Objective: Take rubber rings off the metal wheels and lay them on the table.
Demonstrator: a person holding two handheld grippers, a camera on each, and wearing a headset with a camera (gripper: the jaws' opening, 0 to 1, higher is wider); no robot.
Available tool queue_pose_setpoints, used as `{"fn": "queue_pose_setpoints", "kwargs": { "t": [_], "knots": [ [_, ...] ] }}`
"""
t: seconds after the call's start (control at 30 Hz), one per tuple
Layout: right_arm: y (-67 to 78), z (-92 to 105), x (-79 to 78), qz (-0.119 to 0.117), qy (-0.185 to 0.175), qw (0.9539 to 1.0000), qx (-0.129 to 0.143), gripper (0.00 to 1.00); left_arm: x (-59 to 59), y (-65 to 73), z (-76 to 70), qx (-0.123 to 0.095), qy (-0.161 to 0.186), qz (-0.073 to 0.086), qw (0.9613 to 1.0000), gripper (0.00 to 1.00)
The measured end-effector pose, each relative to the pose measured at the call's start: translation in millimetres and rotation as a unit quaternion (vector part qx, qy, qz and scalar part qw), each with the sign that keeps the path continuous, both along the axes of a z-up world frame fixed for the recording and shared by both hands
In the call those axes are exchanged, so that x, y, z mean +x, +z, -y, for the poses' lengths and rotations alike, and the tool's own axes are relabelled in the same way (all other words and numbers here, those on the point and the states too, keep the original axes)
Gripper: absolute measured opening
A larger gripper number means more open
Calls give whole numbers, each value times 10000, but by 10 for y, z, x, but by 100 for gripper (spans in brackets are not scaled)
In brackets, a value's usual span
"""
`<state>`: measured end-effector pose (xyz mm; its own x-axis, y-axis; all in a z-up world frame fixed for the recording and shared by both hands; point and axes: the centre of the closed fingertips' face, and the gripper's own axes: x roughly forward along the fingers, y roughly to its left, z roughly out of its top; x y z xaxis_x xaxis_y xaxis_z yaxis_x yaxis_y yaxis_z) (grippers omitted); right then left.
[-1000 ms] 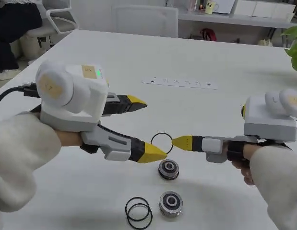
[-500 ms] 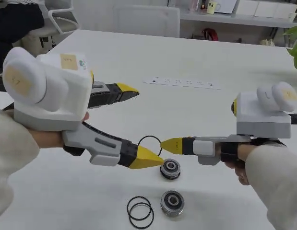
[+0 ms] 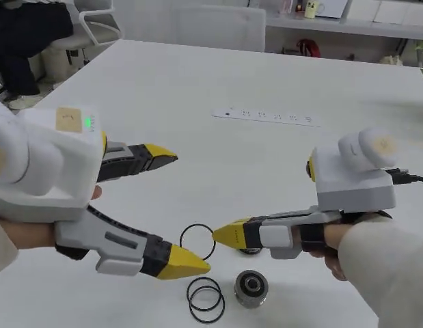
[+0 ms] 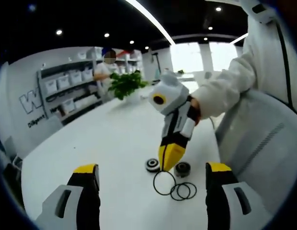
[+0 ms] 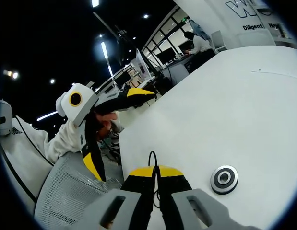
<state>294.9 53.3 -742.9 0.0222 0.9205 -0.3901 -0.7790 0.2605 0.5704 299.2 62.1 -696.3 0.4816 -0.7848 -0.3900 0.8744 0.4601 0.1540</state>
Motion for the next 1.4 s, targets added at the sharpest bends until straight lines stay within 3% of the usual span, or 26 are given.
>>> {"fn": "queue_pose_setpoints", "kwargs": {
  "t": [0.27, 0.47, 0.73, 0.97, 1.1, 1.4],
  "knots": [
    [-130, -28, -121, -117, 240, 9995, -173, 0, -100, -154, -87, -45, 117, -277, 9995, 94],
    [-299, -50, -247, -239, 465, 9976, -451, 0, -175, -202, -53, 14, 38, -387, 9992, 94],
    [-492, -12, -317, -196, 611, 9944, -837, 0, -194, -222, -46, 68, -5, -430, 9991, 93],
    [-499, 9, -279, -86, 572, 9946, -864, 0, -213, -245, -47, 118, -36, -465, 9988, 93],
    [-518, 45, -230, -43, 488, 9945, -923, 7, -217, -243, -44, 109, -38, -473, 9988, 93],
    [-341, 141, 7, 179, 124, 9972, -715, 6, -188, -225, -37, 86, -16, -444, 9990, 91]
  ]
}}
